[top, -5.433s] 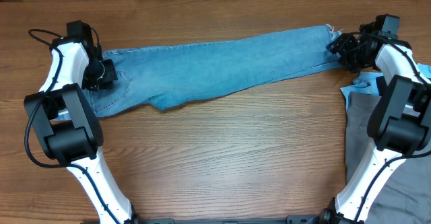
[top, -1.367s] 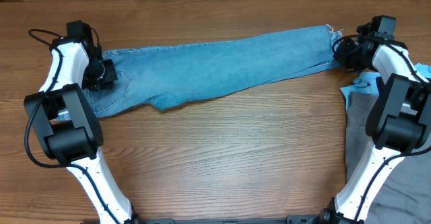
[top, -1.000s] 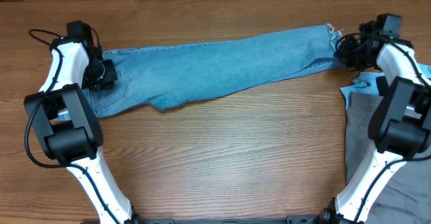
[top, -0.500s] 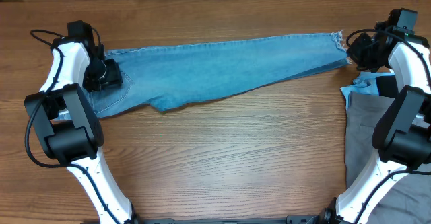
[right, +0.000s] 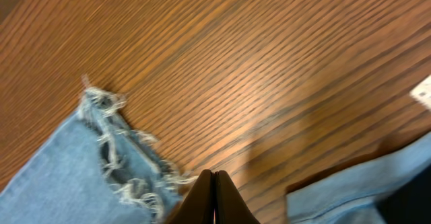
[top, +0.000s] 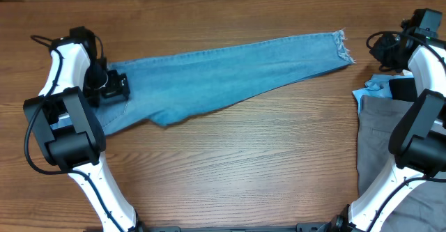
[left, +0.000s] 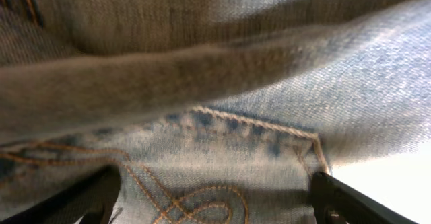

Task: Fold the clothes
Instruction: 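Release the hems with the right gripper and lift it away, then regrasp the frayed hem corner with the right gripper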

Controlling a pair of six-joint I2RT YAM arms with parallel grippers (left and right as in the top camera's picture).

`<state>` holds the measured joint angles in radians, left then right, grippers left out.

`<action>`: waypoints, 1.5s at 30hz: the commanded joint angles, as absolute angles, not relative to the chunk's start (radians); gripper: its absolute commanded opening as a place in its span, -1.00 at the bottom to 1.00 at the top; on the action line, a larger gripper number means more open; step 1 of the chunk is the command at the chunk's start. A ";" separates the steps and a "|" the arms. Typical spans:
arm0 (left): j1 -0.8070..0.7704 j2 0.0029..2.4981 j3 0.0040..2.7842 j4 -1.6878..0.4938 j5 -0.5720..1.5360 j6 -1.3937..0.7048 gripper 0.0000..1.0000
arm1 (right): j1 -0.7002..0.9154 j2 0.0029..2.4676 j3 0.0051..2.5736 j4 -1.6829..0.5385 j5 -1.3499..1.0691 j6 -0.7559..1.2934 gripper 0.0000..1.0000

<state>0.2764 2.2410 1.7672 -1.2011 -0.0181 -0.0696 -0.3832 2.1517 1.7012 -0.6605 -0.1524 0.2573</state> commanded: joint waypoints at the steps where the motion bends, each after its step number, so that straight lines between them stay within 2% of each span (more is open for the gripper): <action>1: 0.288 2.255 1.849 -1.268 -0.059 -0.026 0.89 | -0.382 2.157 1.705 -0.650 -0.165 0.228 -0.92; 6: 0.288 2.255 1.910 -1.318 -0.063 0.012 0.93 | -0.379 2.157 1.705 -0.633 -0.398 0.112 -0.91; 7: 0.288 2.255 1.912 -1.318 -0.062 0.012 0.94 | -0.376 2.157 1.704 -0.634 -0.442 0.096 -0.72; 8: 0.288 2.255 1.912 -1.318 -0.060 0.012 0.94 | -0.373 2.157 1.703 -0.635 -0.451 0.097 -0.37; 9: 0.287 2.255 1.912 -1.318 -0.049 0.012 0.95 | -0.368 2.157 1.702 -0.637 -0.449 0.097 -0.24; 10: 0.287 2.255 1.913 -1.320 -0.033 0.013 0.95 | -0.363 2.158 1.701 -0.638 -0.447 0.097 -0.24; 13: 0.287 2.255 1.923 -1.348 -0.025 0.021 0.93 | -0.339 2.163 1.694 -0.638 -0.447 0.097 -0.57; 14: 0.287 2.255 1.931 -1.361 -0.025 0.023 0.93 | -0.329 2.166 1.687 -0.638 -0.447 0.096 -0.60; 16: 0.287 2.255 1.950 -1.388 -0.025 0.023 0.92 | -0.311 2.173 1.676 -0.635 -0.446 0.096 -0.60; 19: 0.287 2.255 1.994 -1.434 -0.024 0.023 0.92 | -0.285 2.199 1.670 -0.627 -0.446 0.097 -0.46; 27: 0.287 2.255 2.123 -1.530 0.134 0.040 0.89 | -0.253 2.298 1.670 -0.595 -0.346 0.166 -0.57; 31: 0.287 2.255 2.173 -1.560 0.214 0.057 0.86 | -0.253 2.303 1.670 -0.568 -0.235 0.309 -0.60; 37: 0.287 2.255 2.233 -1.605 0.320 0.075 0.82 | -0.250 2.303 1.670 -0.521 -0.286 0.340 -0.57; 39: 0.287 2.255 2.260 -1.626 0.319 0.075 0.81 | -0.250 2.302 1.671 -0.509 -0.301 0.314 -0.38; 40: 0.287 2.255 2.274 -1.639 0.319 0.075 0.80 | -0.250 2.302 1.673 -0.501 -0.322 0.291 -0.21; 41: 0.287 2.255 2.293 -1.654 0.319 0.076 0.81 | -0.255 2.302 1.680 -0.497 -0.352 0.263 0.04; 45: 0.287 2.255 2.347 -1.690 0.311 0.076 0.81 | -0.278 2.302 1.690 -0.462 -0.414 0.236 0.14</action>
<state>0.2840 2.2444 2.2955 -1.6806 0.2863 0.0559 -0.2531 2.2887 1.6791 -0.4805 -0.3614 0.2714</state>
